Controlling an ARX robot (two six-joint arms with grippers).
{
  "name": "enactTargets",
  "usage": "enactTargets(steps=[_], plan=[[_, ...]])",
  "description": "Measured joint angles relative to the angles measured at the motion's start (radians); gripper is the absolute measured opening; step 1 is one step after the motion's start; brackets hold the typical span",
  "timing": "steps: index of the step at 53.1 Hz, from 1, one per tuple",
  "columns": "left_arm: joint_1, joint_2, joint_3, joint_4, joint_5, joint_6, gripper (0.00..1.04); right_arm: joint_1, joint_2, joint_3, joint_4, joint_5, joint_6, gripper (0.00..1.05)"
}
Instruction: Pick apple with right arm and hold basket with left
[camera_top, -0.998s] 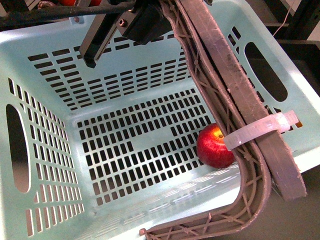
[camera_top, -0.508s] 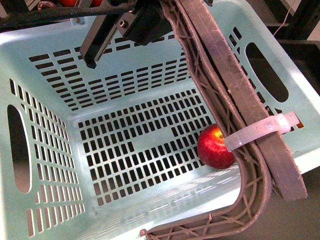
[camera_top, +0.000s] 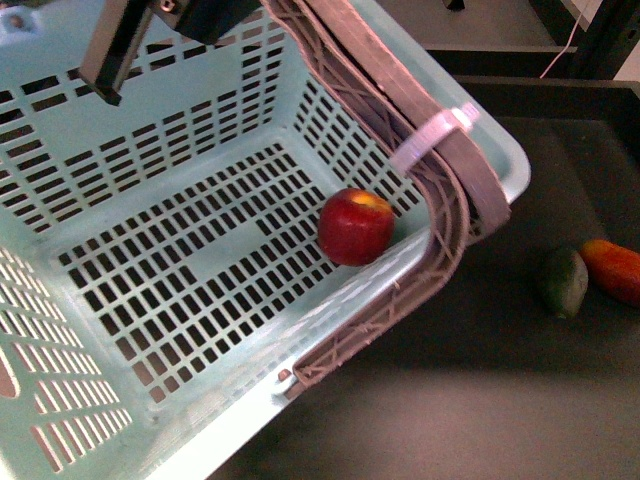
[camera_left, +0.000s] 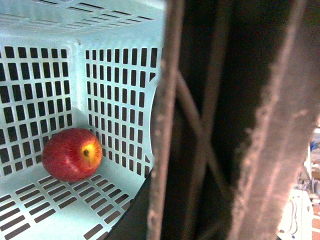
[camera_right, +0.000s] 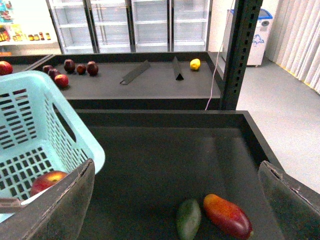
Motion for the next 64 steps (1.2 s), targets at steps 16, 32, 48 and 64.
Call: enactTargets(steps=[16,32,48,64], plan=[[0.256,0.001,-0.052,0.098,0.024,-0.23,0.14,0.0,0.0,0.0,0.0,0.0,0.0,0.96],[0.461,0.111,-0.129,0.161,0.043,-0.282,0.14,0.0,0.0,0.0,0.0,0.0,0.0,0.96],[0.511,0.134,-0.263,0.259,0.05,-0.367,0.14,0.0,0.0,0.0,0.0,-0.001,0.0,0.96],[0.516,0.118,-0.337,0.328,0.018,-0.406,0.14,0.0,0.0,0.0,0.0,0.0,0.0,0.96]])
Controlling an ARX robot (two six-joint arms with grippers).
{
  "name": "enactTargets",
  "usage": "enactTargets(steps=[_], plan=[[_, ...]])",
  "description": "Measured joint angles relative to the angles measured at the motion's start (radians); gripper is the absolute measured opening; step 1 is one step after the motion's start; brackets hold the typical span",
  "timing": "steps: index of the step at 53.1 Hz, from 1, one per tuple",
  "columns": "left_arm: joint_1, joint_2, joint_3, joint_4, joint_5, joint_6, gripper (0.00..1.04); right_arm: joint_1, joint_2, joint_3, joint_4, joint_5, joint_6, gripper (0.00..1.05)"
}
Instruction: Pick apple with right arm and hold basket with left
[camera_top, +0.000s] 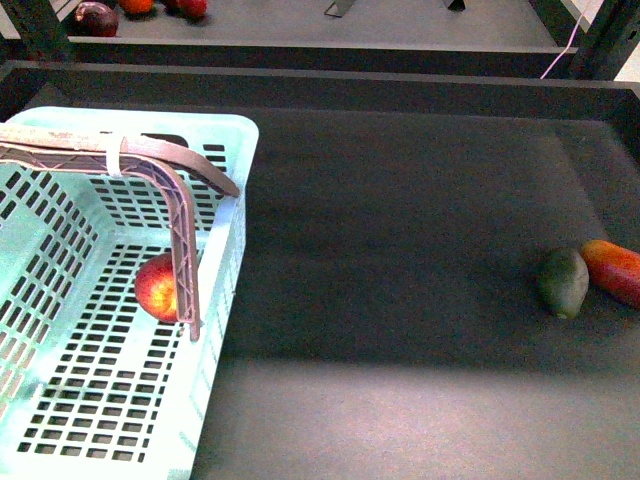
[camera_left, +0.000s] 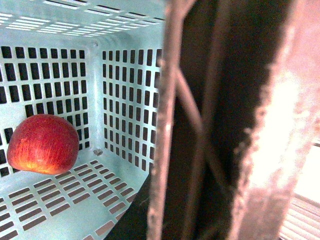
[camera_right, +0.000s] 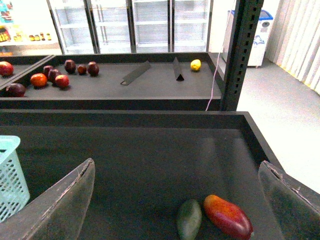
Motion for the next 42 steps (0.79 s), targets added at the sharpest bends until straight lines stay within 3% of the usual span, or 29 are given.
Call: enactTargets(steps=[4,14,26,30,42], plan=[[0.0,-0.005,-0.002,-0.006,-0.002,-0.003,0.14,0.0,0.0,0.0,0.0,0.0,0.0,0.96],[0.0,-0.008,-0.002,-0.038,-0.002,-0.014,0.39,0.0,0.0,0.0,0.0,0.0,0.0,0.96],[-0.008,-0.095,0.02,-0.137,-0.011,-0.014,0.88,0.0,0.0,0.0,0.0,0.0,0.0,0.96],[-0.019,-0.134,0.032,-0.175,-0.02,-0.012,0.99,0.0,0.0,0.0,0.0,0.0,0.0,0.96],[-0.046,-0.289,0.018,-0.278,-0.076,-0.016,0.98,0.0,0.0,0.0,0.0,0.0,0.0,0.96]])
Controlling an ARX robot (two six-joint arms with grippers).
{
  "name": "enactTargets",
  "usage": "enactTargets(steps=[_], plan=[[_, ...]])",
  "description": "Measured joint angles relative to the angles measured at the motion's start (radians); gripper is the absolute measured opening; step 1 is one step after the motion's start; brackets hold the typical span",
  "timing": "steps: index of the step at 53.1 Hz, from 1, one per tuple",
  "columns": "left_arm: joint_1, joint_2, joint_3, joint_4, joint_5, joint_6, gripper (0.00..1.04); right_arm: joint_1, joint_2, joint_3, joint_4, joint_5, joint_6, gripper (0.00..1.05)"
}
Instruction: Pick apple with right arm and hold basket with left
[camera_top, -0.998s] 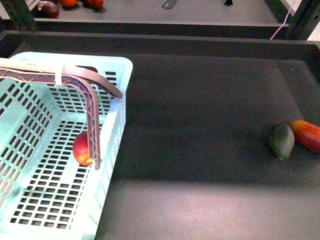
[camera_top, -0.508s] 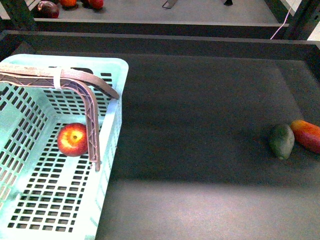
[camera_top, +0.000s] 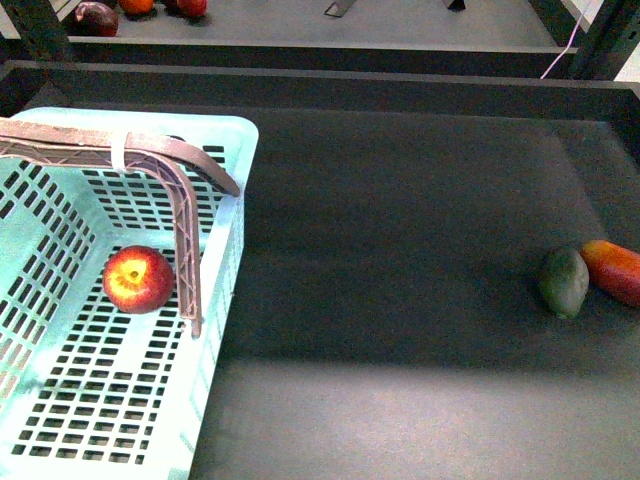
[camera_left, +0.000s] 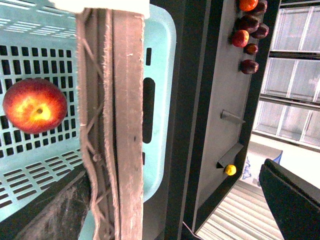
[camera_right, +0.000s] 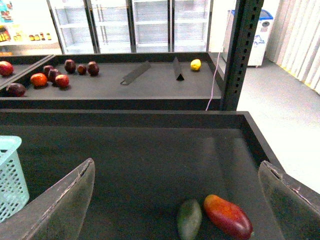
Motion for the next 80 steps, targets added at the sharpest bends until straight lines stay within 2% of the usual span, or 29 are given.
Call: enactTargets(steps=[10,22,25,27,29,30,34,37,40,42,49,63,68,80], plan=[[-0.023,-0.152,-0.037,-0.058,-0.027,0.003,0.98,0.0,0.0,0.0,0.0,0.0,0.0,0.96],[-0.027,-0.167,-0.037,-0.059,-0.026,0.004,0.98,0.0,0.0,0.0,0.0,0.0,0.0,0.96],[-0.021,-0.154,-0.103,0.138,0.034,0.187,0.9,0.0,0.0,0.0,0.0,0.0,0.0,0.96],[-0.014,-0.149,-0.176,0.327,0.066,0.355,0.83,0.0,0.0,0.0,0.0,0.0,0.0,0.96],[-0.013,-0.149,-0.232,0.453,0.072,0.512,0.78,0.0,0.0,0.0,0.0,0.0,0.0,0.96],[-0.011,-0.151,-0.262,0.522,0.081,0.644,0.74,0.0,0.0,0.0,0.0,0.0,0.0,0.96],[0.006,-0.182,-0.335,0.682,0.12,0.969,0.62,0.0,0.0,0.0,0.0,0.0,0.0,0.96],[0.029,-0.221,-0.365,0.717,0.136,1.196,0.53,0.0,0.0,0.0,0.0,0.0,0.0,0.96],[0.043,-0.261,-0.392,0.721,0.134,1.344,0.44,0.0,0.0,0.0,0.0,0.0,0.0,0.96],[0.048,-0.296,-0.426,0.72,0.135,1.448,0.33,0.0,0.0,0.0,0.0,0.0,0.0,0.96],[0.048,-0.403,-0.509,0.682,0.139,1.556,0.03,0.0,0.0,0.0,0.0,0.0,0.0,0.96],[0.048,-0.574,-0.583,0.585,0.139,1.58,0.03,0.0,0.0,0.0,0.0,0.0,0.0,0.96],[0.048,-0.589,-0.623,0.623,0.139,1.583,0.03,0.0,0.0,0.0,0.0,0.0,0.0,0.96],[0.048,-0.76,-0.655,0.475,0.139,1.584,0.03,0.0,0.0,0.0,0.0,0.0,0.0,0.96]])
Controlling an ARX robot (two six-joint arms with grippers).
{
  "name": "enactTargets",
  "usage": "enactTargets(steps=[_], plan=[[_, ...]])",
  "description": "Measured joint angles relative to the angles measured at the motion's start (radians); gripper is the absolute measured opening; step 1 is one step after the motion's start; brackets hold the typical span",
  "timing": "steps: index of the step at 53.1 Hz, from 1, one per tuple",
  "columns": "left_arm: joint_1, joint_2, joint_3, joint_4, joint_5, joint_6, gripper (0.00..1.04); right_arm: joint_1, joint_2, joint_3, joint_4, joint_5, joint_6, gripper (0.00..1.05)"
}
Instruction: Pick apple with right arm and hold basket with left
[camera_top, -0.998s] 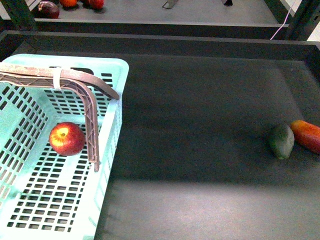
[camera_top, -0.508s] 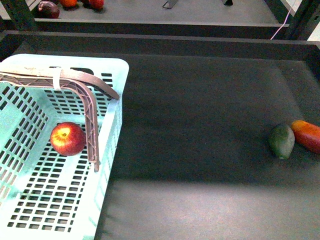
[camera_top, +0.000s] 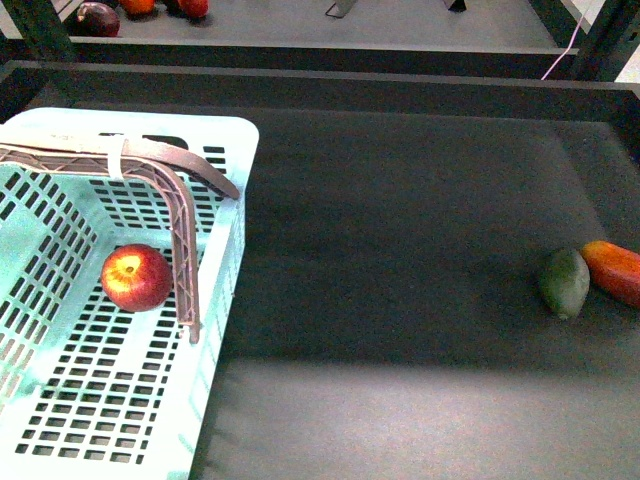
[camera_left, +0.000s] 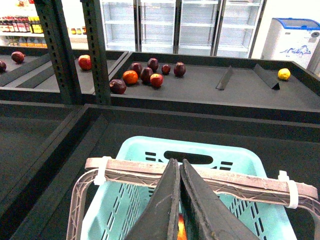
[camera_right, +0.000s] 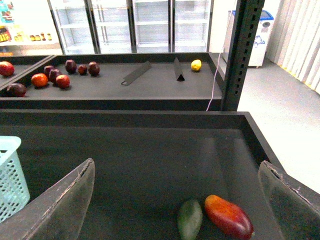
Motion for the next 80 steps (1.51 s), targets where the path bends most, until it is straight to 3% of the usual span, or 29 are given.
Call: enactTargets(steps=[55,60,80], plan=[[0.0,-0.494,-0.001,-0.472,0.0,0.003,0.03,0.0,0.0,0.0,0.0,0.0,0.0,0.96],[0.0,-0.642,0.0,-0.644,0.0,0.003,0.03,0.0,0.0,0.0,0.0,0.0,0.0,0.96],[0.0,-0.671,0.0,-0.654,0.0,0.003,0.03,0.0,0.0,0.0,0.0,0.0,0.0,0.96]])
